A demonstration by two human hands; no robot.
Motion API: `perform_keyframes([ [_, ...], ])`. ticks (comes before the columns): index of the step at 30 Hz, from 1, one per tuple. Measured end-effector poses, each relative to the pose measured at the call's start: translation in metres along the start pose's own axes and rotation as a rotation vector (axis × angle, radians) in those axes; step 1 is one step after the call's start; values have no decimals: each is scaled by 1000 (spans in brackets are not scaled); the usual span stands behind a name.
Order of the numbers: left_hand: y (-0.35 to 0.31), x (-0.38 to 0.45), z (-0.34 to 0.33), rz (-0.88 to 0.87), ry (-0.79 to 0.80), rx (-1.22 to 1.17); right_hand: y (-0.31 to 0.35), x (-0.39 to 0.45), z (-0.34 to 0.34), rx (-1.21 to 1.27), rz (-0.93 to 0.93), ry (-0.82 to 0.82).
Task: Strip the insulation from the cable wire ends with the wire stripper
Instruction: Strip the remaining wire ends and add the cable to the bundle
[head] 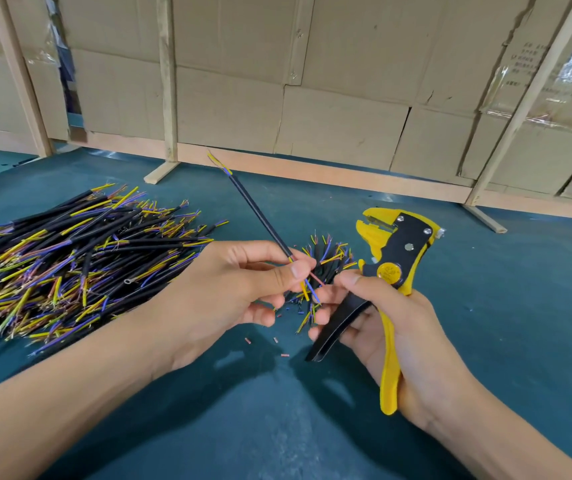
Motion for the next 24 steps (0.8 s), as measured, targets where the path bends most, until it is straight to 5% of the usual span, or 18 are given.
perform_keyframes([
  [4,5,-1,-8,-15,25,-7,-1,-2,-1,-77,-43,98],
  [13,-1,0,-4,45,115,21,5,0,5,-69,32,-7],
  [24,-1,-1,-21,-26,-40,-10,4,-7,-2,-265,139,-72],
])
Point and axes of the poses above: each hand's wrist, its own x-axis towards the middle knuckle, its own z-axis out of the back of the hand, y = z × x, the point moved 1 cm from there along x, towards the middle knuckle, and after that the axes turned 11 degrees about y, right-handed, at the moved point
